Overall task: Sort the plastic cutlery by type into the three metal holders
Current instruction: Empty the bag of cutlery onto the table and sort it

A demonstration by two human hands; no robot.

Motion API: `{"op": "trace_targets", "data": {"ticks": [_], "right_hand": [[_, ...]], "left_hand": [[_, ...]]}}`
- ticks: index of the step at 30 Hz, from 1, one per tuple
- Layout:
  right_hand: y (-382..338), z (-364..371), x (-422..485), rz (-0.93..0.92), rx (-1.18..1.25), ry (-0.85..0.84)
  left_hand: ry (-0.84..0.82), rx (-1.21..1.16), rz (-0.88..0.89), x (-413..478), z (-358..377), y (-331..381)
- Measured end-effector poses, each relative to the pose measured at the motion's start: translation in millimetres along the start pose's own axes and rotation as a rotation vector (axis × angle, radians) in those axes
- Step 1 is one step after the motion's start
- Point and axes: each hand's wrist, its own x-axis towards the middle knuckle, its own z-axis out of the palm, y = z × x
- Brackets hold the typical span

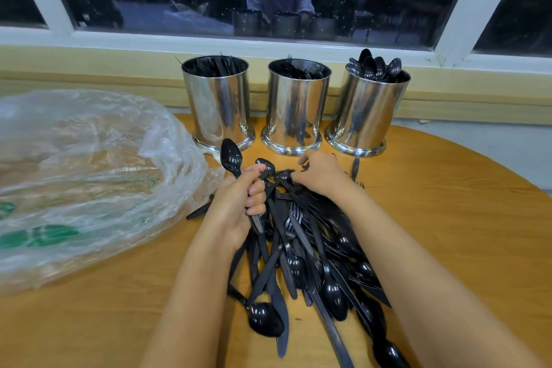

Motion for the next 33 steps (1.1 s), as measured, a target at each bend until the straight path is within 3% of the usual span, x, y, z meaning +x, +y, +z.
{"op": "trace_targets", "data": {"ticks": [5,9,14,18,21,24,28,31,33], "right_hand": [[16,-18,3,0.021,0.347,0.256],[33,-37,1,-0.017,0.534,0.450],[35,-51,-15,-0.138,0.701,0.560],[25,-54,-35,-0.316,0.772,0.414],[12,-48,-43,-0.473,0.702,0.213],[2,-39,-45,-0.579,0.674,0.148],[1,-33,-45,-0.591,0.722,0.161],[5,-35,-43,-0.549,0.575,0.190],[7,-38,-44,-0.539,0.533,0.111]], "left_hand": [[-0.069,-0.111,-0.077,-3,3,0],[-0.107,-0.056,-0.080,-4,4,-1],[-0.130,-0.128,-0.070,-3,4,-1],[-0.139,-0.098,-0.039,-2,4,-3],[-0.248,0.061,-0.062,-5,10,-10],[-0.358,0.250,-0.059,-12,21,-18],[-0.360,0.321,-0.037,-14,25,-21],[-0.410,0.308,-0.076,-16,25,-20],[-0.444,0.336,-0.098,-18,26,-19]]}}
